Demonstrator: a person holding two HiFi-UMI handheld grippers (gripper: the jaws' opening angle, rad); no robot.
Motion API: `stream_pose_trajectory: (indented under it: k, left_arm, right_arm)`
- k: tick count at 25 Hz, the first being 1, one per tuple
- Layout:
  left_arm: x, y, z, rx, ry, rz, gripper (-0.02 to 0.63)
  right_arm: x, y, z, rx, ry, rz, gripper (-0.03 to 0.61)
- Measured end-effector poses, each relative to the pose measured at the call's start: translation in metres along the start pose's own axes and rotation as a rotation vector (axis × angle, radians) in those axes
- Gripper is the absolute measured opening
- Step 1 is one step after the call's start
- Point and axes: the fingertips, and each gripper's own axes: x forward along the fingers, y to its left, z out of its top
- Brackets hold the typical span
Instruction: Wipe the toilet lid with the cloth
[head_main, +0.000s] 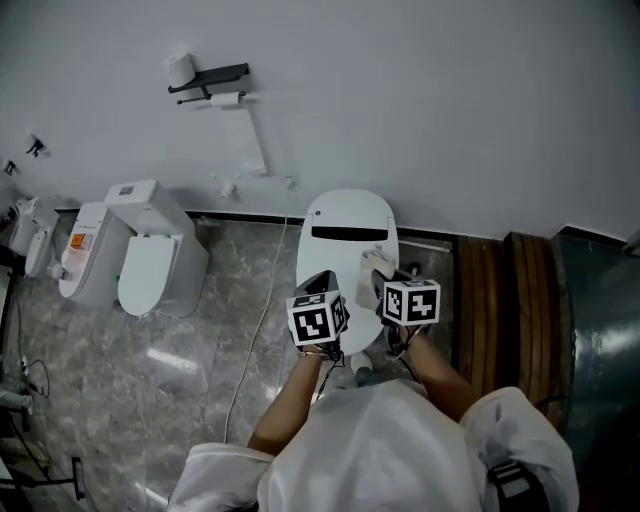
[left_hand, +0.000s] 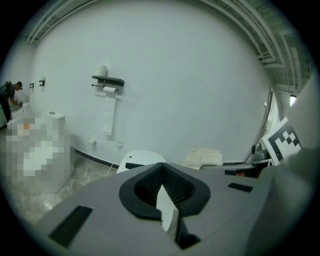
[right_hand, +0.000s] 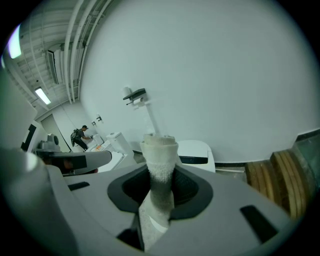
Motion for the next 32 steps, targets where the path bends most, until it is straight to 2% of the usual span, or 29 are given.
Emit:
stream_pose_trajectory:
  k: [17,32]
  left_arm:
    - [0.016,-0.003,0.000,0.021,0.022,0.005,0.012]
    - [0.017,0.015,-0.001,0.013,0.027,0.031,0.012]
  right_arm:
    - [0.013,-0.003,0.014,-0.010,-0.005,-0.001,0.092]
    - [0.023,0.005,0.016,0.008,-0.001,0.014,0.092]
